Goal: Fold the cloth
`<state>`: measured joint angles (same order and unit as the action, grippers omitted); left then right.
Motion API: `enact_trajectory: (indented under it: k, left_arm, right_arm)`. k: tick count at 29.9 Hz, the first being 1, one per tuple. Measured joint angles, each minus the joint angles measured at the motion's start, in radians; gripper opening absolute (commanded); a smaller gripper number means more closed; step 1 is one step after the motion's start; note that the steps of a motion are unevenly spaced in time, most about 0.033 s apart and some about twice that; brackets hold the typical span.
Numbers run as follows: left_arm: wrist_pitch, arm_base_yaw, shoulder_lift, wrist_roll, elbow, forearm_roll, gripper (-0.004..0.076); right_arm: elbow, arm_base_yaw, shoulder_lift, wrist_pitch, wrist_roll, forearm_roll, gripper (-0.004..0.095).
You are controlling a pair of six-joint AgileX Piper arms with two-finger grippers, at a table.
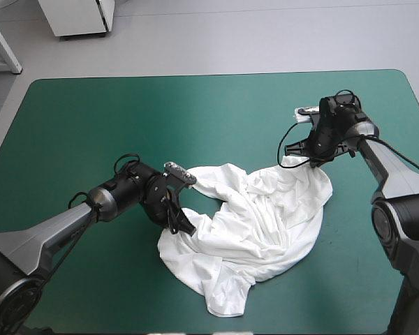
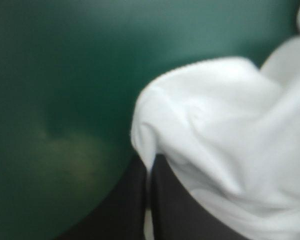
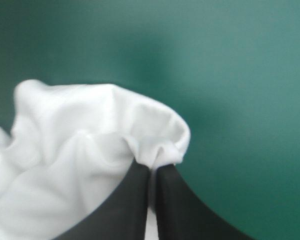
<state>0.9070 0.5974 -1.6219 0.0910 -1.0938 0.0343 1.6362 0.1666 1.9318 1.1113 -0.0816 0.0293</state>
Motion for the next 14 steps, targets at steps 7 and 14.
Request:
enact_trajectory:
  k: [7,14]
  left_arm:
    - [0.095,0.000,0.032,-0.038,-0.283,-0.153,-0.0009]
    - [0.207,0.000,0.072,-0.048,-0.627,-0.349,-0.0009]
  right_arm:
    - [0.013,0.002,-0.236,0.029,0.000,0.023,-0.0019]
    - [0.118,0.002,-0.441,0.017,0.001,0.057,-0.0019]
